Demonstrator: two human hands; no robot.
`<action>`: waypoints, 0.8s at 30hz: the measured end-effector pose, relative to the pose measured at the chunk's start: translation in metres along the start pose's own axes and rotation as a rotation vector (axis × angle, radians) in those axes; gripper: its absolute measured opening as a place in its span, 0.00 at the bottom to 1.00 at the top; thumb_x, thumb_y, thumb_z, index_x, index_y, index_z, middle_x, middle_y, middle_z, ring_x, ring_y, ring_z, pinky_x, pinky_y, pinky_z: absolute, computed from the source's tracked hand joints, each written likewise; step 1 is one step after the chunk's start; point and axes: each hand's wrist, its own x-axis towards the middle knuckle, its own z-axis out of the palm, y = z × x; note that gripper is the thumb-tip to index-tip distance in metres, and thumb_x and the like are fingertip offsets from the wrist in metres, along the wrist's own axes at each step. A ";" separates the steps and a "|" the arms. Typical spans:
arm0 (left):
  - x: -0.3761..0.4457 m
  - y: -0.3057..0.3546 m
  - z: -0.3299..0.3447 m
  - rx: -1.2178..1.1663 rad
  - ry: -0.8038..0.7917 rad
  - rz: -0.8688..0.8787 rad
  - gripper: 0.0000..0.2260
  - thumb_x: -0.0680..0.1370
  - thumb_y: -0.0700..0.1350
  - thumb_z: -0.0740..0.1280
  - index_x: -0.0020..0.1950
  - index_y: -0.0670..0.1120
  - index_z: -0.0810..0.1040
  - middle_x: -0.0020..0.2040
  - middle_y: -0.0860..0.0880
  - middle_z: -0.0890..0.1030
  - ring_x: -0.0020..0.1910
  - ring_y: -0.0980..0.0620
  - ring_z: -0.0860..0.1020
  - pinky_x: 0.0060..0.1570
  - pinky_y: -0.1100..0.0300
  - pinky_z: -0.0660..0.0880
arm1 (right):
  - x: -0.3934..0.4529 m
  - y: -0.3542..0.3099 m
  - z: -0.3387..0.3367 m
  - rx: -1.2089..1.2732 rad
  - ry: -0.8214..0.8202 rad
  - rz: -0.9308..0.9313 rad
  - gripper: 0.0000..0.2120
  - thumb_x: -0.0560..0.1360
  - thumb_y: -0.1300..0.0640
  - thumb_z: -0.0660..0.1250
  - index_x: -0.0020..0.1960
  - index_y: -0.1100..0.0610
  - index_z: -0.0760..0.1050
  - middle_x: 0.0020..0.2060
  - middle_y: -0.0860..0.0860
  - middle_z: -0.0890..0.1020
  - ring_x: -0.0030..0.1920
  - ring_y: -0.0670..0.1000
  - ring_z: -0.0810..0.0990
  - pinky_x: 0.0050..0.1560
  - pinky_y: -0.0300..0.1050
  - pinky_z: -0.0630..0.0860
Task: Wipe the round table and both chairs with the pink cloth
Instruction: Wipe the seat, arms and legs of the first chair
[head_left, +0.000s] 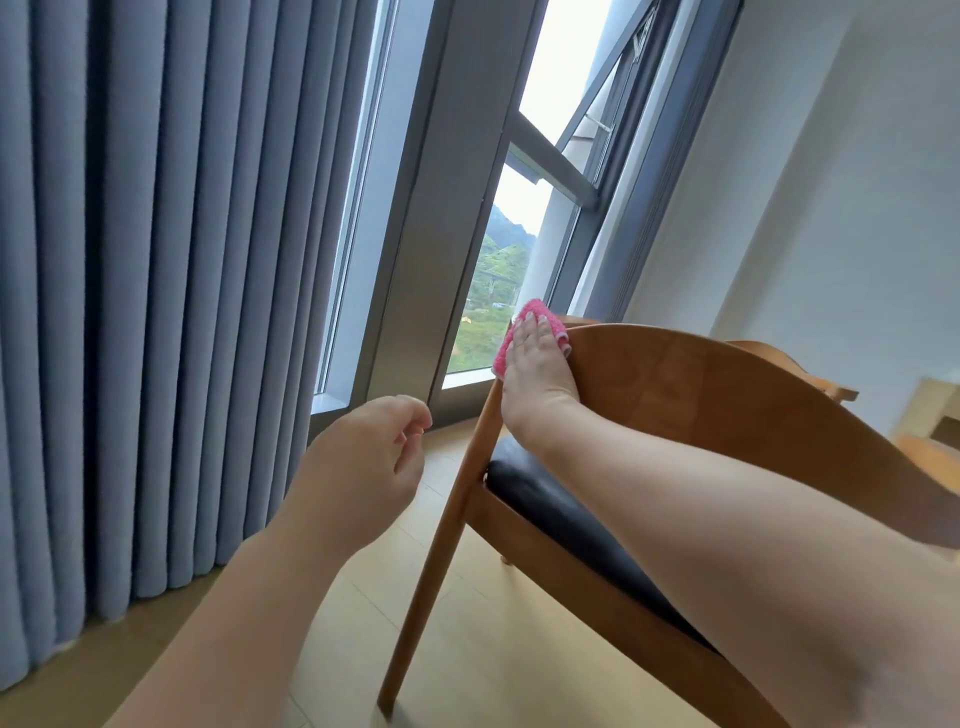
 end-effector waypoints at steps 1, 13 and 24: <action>-0.001 0.000 0.000 -0.001 -0.005 0.008 0.07 0.76 0.38 0.68 0.51 0.48 0.79 0.40 0.58 0.75 0.38 0.64 0.76 0.39 0.73 0.72 | 0.000 -0.001 0.000 0.000 -0.003 -0.002 0.28 0.83 0.52 0.43 0.76 0.70 0.47 0.75 0.67 0.50 0.76 0.67 0.49 0.74 0.59 0.45; -0.003 0.022 0.023 0.004 -0.074 0.126 0.01 0.76 0.48 0.67 0.46 0.53 0.78 0.39 0.61 0.76 0.38 0.59 0.77 0.38 0.63 0.78 | -0.071 0.048 0.032 0.222 0.305 -0.113 0.29 0.78 0.54 0.40 0.78 0.62 0.41 0.77 0.61 0.42 0.76 0.64 0.36 0.70 0.59 0.29; -0.012 0.081 0.052 -0.003 -0.218 0.282 0.04 0.75 0.43 0.67 0.40 0.48 0.79 0.33 0.54 0.76 0.31 0.53 0.75 0.31 0.55 0.76 | -0.144 0.093 0.090 0.336 0.524 -0.028 0.31 0.81 0.50 0.52 0.78 0.60 0.43 0.77 0.59 0.45 0.77 0.62 0.40 0.76 0.57 0.38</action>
